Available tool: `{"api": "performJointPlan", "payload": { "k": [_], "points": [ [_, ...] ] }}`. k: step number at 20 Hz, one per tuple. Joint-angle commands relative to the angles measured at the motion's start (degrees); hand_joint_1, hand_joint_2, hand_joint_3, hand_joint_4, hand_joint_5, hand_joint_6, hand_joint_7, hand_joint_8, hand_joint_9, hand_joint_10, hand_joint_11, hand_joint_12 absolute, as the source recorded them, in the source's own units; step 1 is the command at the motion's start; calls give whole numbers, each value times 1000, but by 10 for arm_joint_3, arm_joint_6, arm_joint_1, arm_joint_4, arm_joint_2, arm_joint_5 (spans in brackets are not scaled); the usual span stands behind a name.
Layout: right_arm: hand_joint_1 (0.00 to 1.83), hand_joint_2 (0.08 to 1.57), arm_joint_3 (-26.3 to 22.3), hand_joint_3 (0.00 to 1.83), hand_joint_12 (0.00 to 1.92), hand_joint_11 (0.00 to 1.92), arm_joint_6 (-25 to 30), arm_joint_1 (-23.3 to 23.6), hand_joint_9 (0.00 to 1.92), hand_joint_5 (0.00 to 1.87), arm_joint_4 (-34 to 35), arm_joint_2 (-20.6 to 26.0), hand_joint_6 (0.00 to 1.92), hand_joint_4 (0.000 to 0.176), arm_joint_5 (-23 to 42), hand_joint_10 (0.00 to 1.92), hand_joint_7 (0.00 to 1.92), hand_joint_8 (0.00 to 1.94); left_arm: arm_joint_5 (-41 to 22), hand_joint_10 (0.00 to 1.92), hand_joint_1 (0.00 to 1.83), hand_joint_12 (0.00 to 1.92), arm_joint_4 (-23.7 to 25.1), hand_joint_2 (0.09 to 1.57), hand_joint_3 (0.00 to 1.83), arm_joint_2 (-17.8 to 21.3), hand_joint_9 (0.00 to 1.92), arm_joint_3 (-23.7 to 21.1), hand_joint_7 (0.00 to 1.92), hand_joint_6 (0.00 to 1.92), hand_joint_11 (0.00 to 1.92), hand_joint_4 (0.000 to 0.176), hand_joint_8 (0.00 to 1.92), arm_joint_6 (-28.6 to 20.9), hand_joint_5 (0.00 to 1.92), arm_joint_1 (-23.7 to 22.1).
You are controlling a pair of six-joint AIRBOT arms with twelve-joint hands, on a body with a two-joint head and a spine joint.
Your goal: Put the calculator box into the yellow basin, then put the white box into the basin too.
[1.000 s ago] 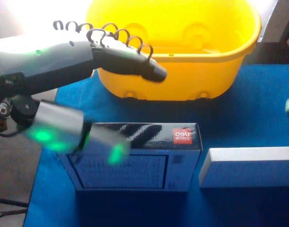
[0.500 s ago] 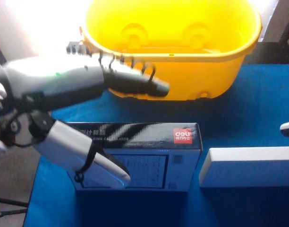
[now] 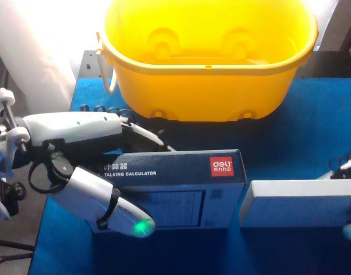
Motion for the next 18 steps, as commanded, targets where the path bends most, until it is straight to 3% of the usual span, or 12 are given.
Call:
{"api": "performJointPlan", "payload": {
  "k": [1,2,4,6,8,10,12,13,14,17,18],
  "points": [
    [1352,1171,3,7,1702,796,11,9,809,858,-13,6,986,0,-61,1468,821,1275,-61,739,1189,1394,-18,1121,21,2,855,3,970,944,685,0,867,0,779,-2],
    [1259,1174,5,4,1794,936,22,11,928,884,-19,11,967,0,-65,1568,861,1394,-74,1142,1337,1389,-36,1136,4,5,973,4,948,1067,830,0,1015,9,753,-1],
    [1357,1158,5,0,1615,741,40,11,848,884,-20,28,1109,0,-84,1375,864,1127,-104,1402,1356,1507,-83,1182,4,13,876,4,822,1159,847,0,1231,44,734,0],
    [1364,1145,4,0,1523,749,46,9,862,887,-20,43,1131,0,-97,1312,896,1072,-137,1414,1359,1624,-122,1165,0,22,896,4,887,1074,797,0,1181,66,789,0],
    [1371,1132,0,0,1448,781,55,-2,894,892,-20,61,1084,0,-115,1282,941,1018,-169,1437,1355,1603,-145,1187,3,31,816,3,837,1167,659,0,1255,78,748,-2],
    [1367,1144,-5,3,1468,779,60,-15,870,852,-20,78,1105,0,-137,1326,922,1087,-187,1454,1350,1604,-154,1197,1,41,782,0,835,1212,600,0,1269,87,735,-13],
    [1358,1166,-9,2,1531,741,62,-19,835,818,-20,90,1141,0,-158,1375,867,1193,-206,1404,1356,1540,-164,1184,2,54,815,-8,852,1199,690,0,1243,107,743,-28],
    [1368,1138,-10,0,1505,767,62,-20,874,880,-20,94,1025,0,-164,1328,937,1086,-214,1409,1354,1537,-169,1190,1,59,813,-10,839,1221,721,0,1258,113,730,-31],
    [1371,1142,-11,0,1517,750,62,-20,846,889,-20,100,914,0,-173,1386,937,1129,-228,1347,1362,1514,-176,1171,0,65,863,-13,887,1188,734,0,1172,121,748,-35],
    [1372,1141,-11,1,1470,722,62,-19,848,883,-20,113,913,0,-186,1368,946,1126,-269,1254,1368,1430,-202,1150,1,87,908,-25,948,1190,708,0,1068,164,746,-52],
    [1375,1125,-11,0,1446,720,62,-19,882,880,-20,121,949,0,-194,1290,1010,1029,-275,1273,1365,1426,-204,1155,1,93,883,-28,943,1204,667,0,1087,177,740,-66]
  ]
}}
